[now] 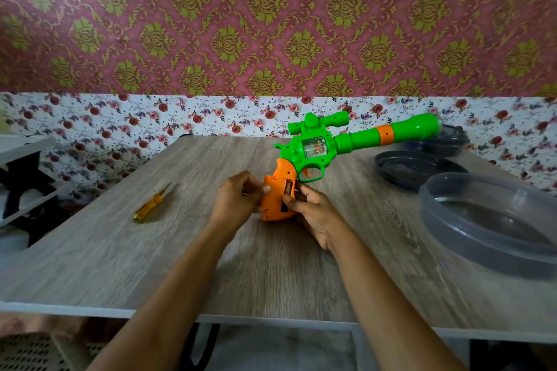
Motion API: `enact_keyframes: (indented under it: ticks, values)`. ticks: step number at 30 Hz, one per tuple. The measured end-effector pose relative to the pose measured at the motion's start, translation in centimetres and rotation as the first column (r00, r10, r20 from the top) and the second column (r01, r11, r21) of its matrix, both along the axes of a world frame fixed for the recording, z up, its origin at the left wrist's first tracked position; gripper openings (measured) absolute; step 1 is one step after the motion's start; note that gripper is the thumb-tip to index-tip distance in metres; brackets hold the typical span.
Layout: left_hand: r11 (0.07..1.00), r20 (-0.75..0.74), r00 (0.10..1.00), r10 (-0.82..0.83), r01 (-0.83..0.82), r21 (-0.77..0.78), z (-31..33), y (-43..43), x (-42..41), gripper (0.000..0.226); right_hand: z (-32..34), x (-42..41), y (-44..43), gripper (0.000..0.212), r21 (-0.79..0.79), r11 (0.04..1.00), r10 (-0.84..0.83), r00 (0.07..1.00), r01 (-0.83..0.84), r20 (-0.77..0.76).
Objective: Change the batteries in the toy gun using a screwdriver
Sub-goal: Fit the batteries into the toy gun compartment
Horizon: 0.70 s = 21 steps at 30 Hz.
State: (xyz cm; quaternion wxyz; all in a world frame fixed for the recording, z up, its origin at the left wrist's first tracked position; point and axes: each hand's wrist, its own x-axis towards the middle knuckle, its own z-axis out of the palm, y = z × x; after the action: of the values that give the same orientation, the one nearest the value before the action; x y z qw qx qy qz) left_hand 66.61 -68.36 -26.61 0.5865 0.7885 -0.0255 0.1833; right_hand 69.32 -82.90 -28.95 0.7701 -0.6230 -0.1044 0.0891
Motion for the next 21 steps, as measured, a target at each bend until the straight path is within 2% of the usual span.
enact_keyframes:
  ticks: [5,8,13,16,21]
  values:
    - [0.989,-0.095,0.987,-0.127,0.120,-0.082,0.1,0.7,0.1,0.001,0.2,-0.1,-0.1,0.044,-0.020,1.000,0.001,1.000,-0.001,-0.003]
    - [0.986,-0.159,0.977,-0.139,0.122,-0.114,0.2,1.0,0.1,0.008,0.1,0.0,-0.1,0.051,-0.057,0.998,0.028,1.000,-0.028,0.005]
    - [0.965,-0.250,0.947,-0.203,0.151,-0.212,0.3,1.1,0.1,0.016,0.2,-0.3,-0.2,0.046,-0.086,0.996,0.031,0.999,-0.028,0.032]
    - [0.965,-0.288,0.932,-0.221,0.166,-0.203,0.5,1.1,-0.1,0.028,0.6,-0.8,-0.3,0.041,-0.090,0.995,0.044,0.999,-0.041,0.028]
    - [0.964,-0.307,0.924,-0.229,0.172,-0.203,0.4,1.3,-0.1,0.031,1.1,-1.1,-0.5,0.038,-0.084,0.996,0.035,0.999,-0.033,0.011]
